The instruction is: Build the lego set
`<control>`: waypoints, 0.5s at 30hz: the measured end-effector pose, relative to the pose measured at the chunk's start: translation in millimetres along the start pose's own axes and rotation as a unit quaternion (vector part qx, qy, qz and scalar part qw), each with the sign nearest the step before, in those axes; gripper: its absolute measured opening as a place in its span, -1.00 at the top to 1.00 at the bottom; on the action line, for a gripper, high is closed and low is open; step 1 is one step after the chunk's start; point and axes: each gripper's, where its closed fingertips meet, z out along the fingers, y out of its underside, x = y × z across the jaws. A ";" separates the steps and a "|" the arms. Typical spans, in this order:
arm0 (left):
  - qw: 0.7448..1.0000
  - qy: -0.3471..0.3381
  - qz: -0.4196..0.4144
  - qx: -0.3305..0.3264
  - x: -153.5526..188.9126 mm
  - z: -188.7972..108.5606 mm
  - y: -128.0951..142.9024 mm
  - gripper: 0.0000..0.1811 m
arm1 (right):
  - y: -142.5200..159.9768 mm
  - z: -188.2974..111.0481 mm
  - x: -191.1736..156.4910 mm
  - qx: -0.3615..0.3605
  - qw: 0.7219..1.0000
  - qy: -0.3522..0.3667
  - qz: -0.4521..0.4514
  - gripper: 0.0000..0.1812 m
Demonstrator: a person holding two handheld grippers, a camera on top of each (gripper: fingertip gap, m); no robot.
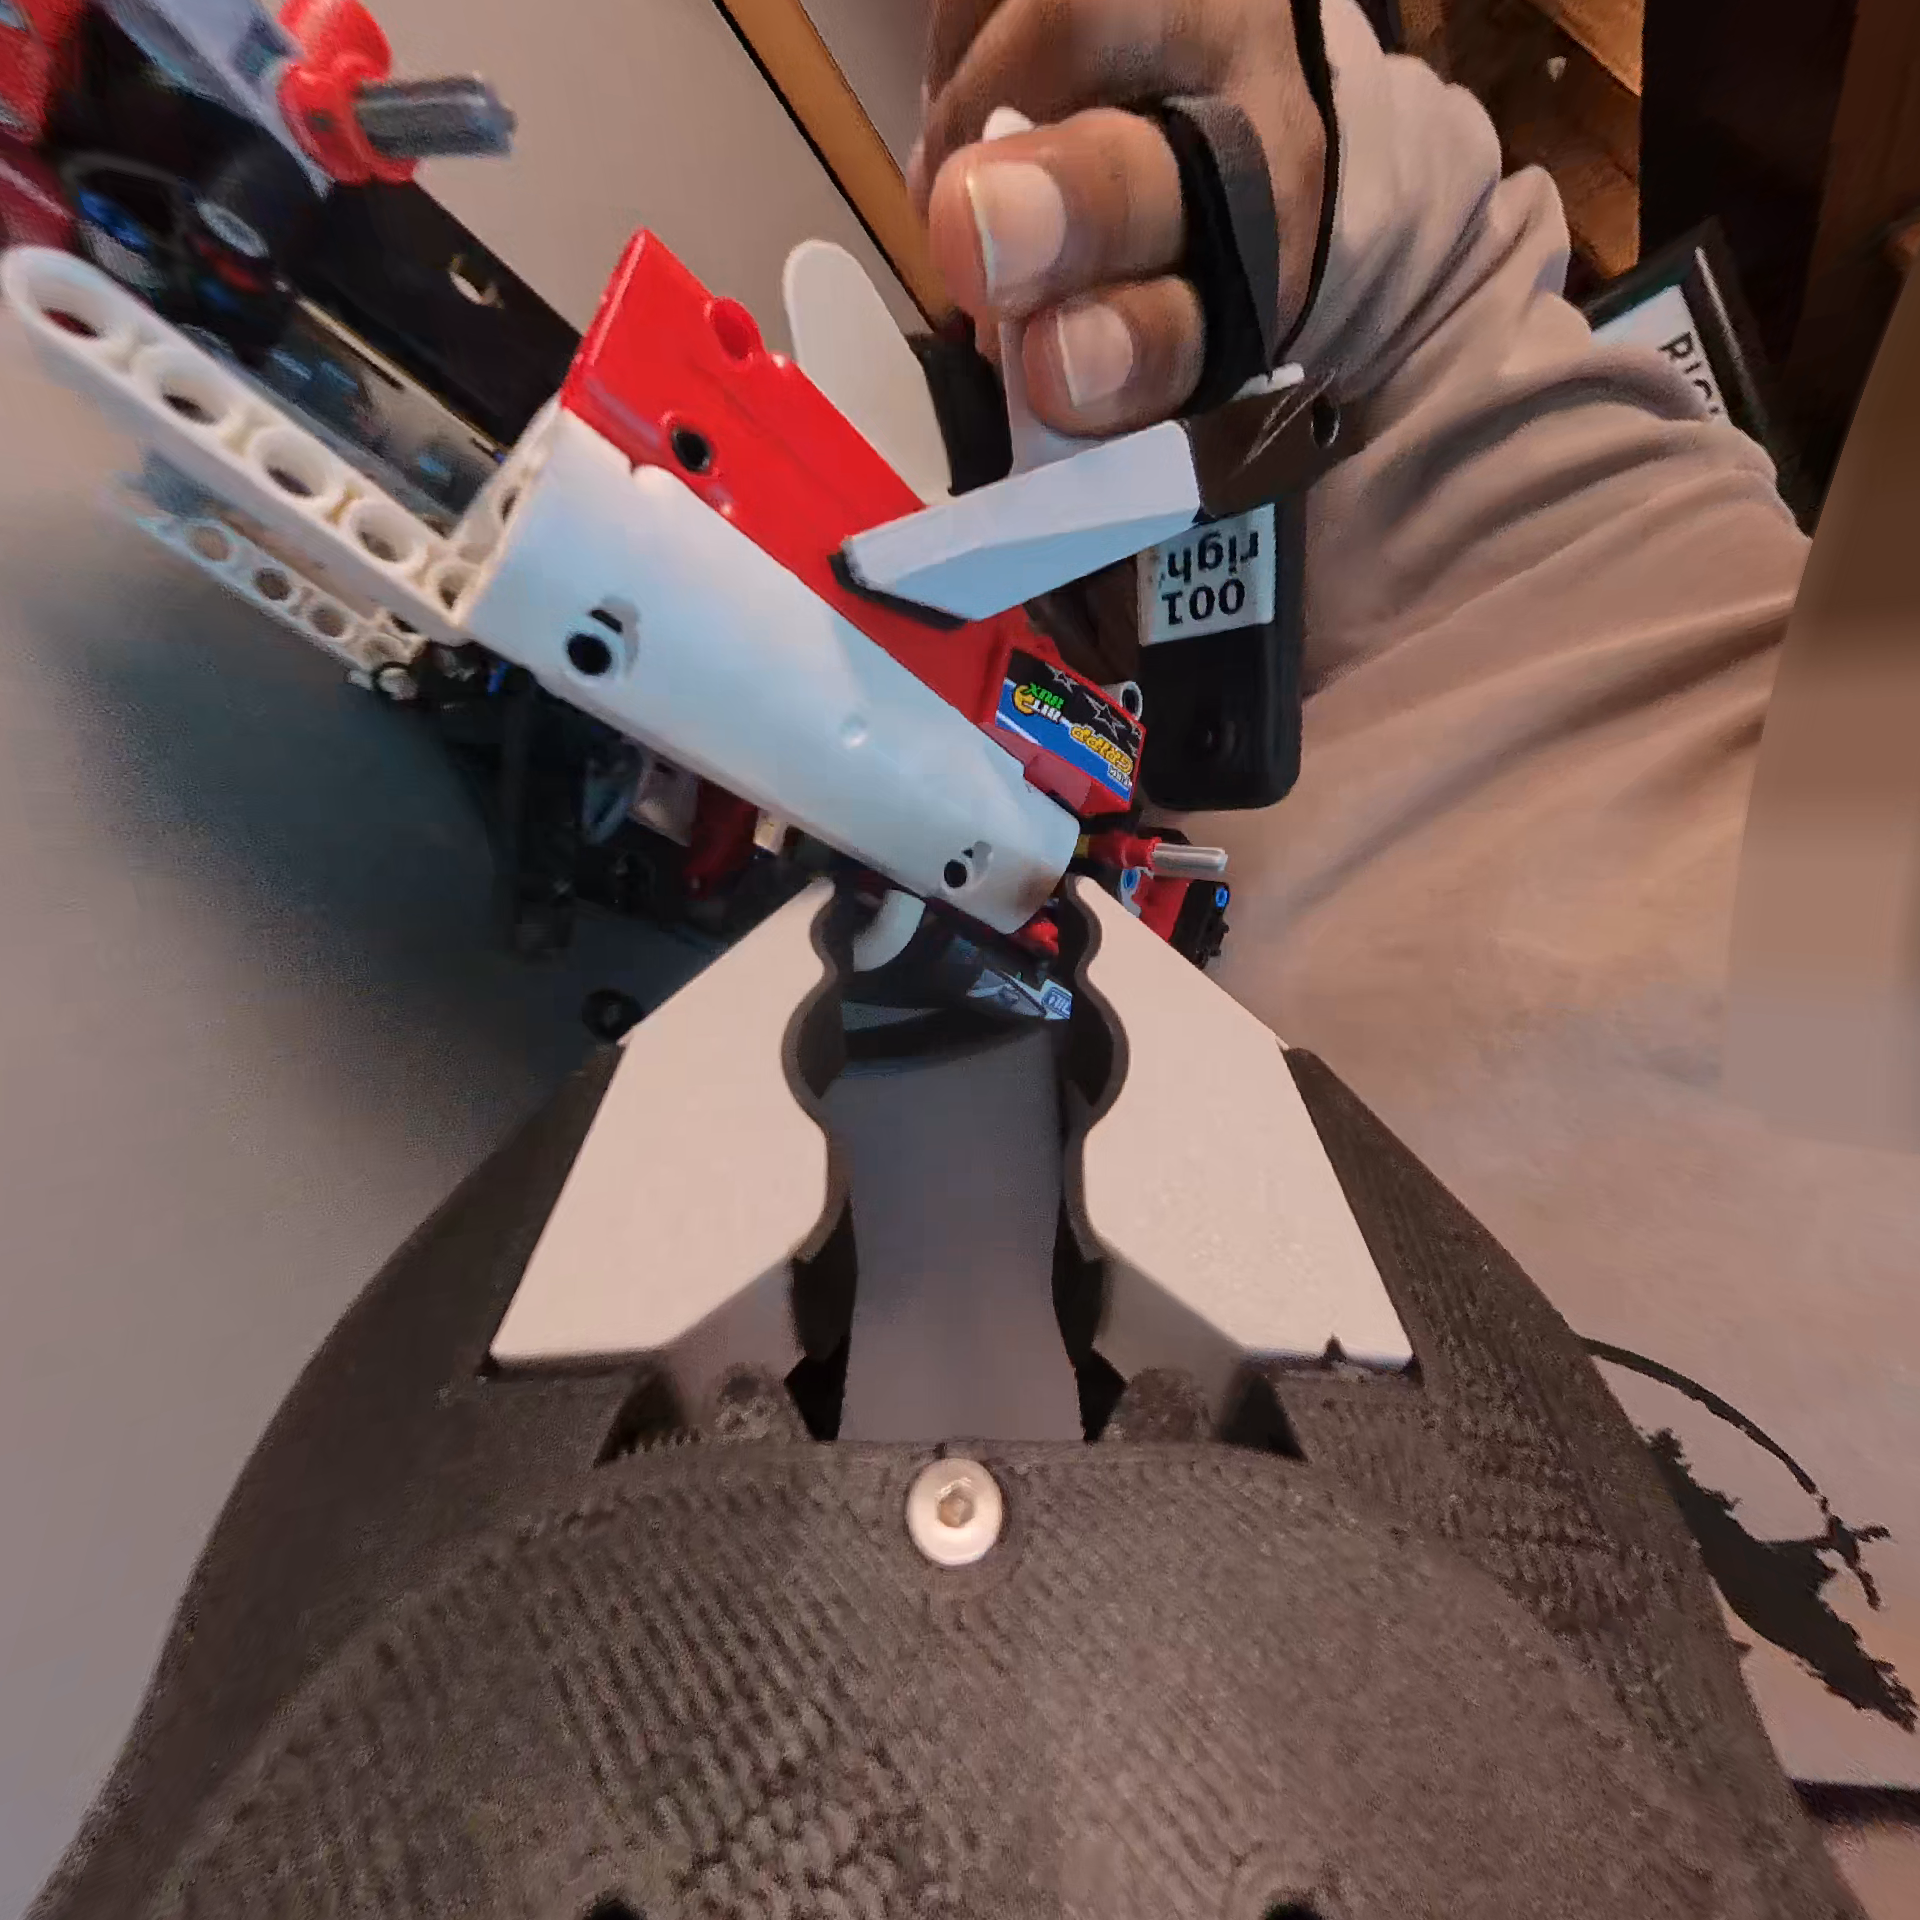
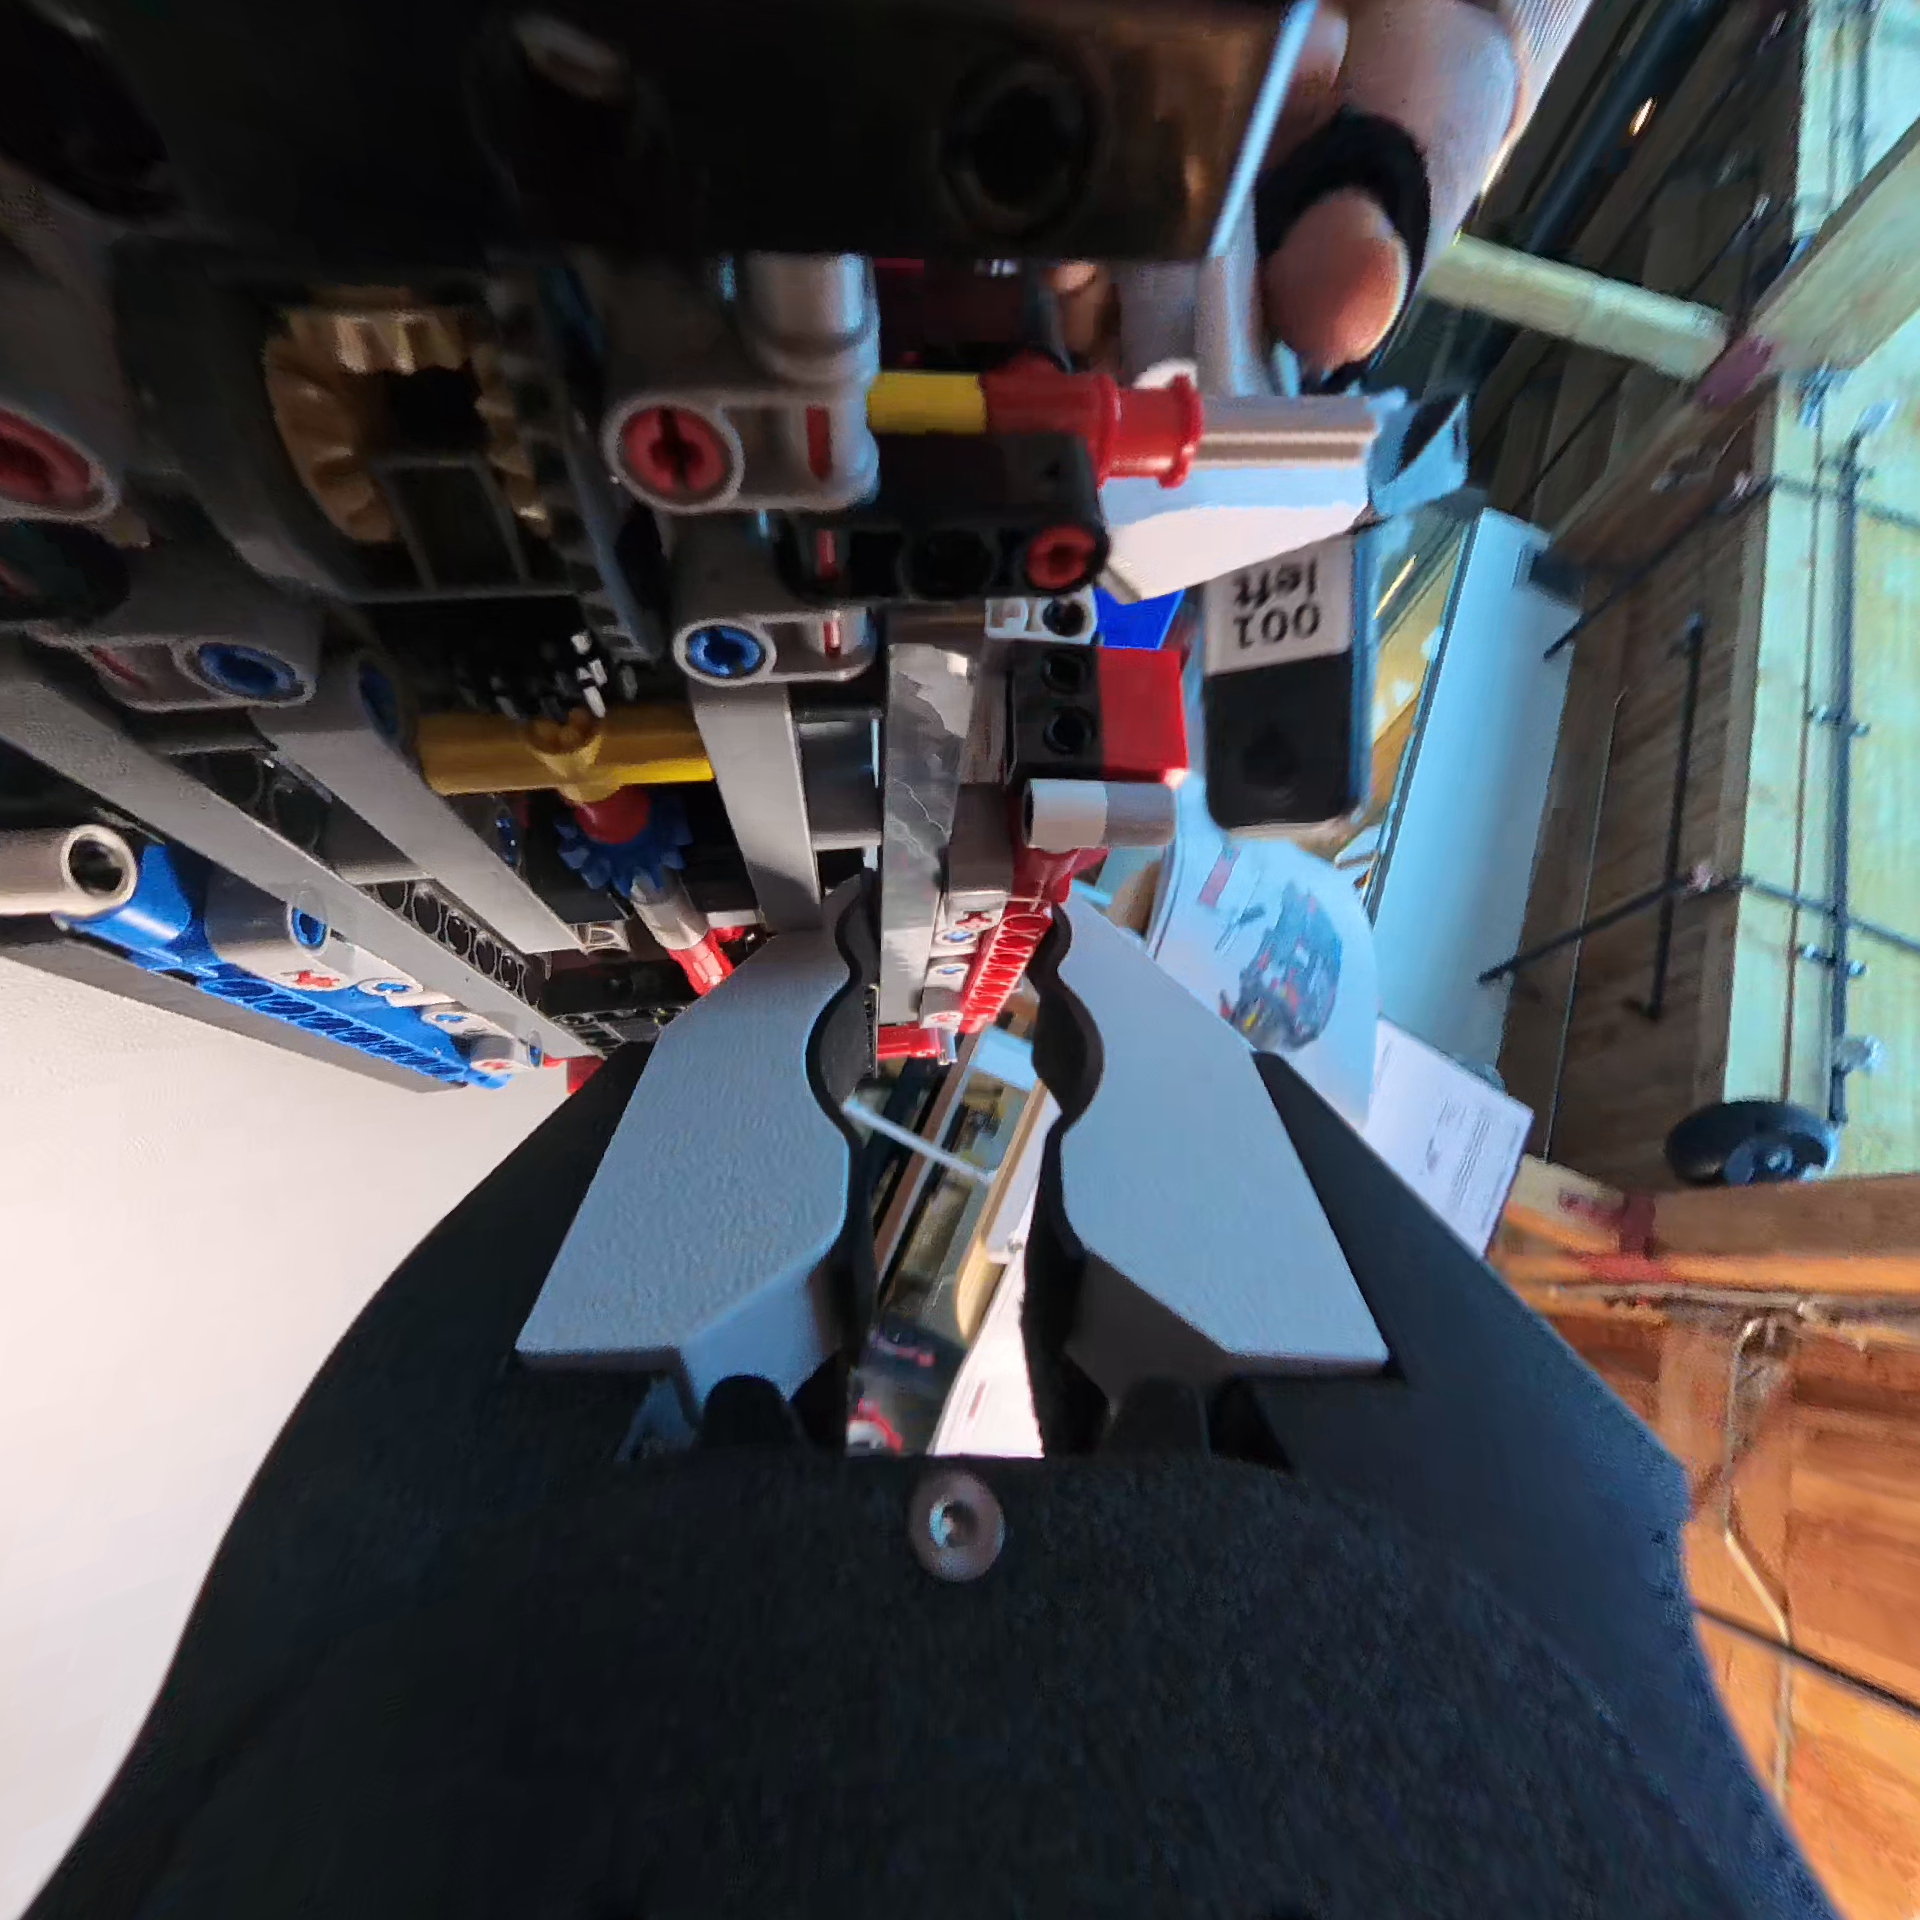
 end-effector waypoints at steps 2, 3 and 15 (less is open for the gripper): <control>0.999 -0.031 0.025 0.025 -5.3 -12.5 -10.3 0.48 | 12.8 2.5 -2.2 -0.039 0.999 -0.007 0.022 0.73; 0.997 -0.053 0.038 0.038 -8.8 -19.4 -15.1 0.44 | 19.9 3.7 -4.3 -0.061 0.998 -0.016 0.030 0.73; 0.944 -0.210 0.139 0.215 -41.3 -73.6 -36.5 0.38 | 121.9 27.8 -30.2 -0.356 0.912 -0.148 0.141 0.74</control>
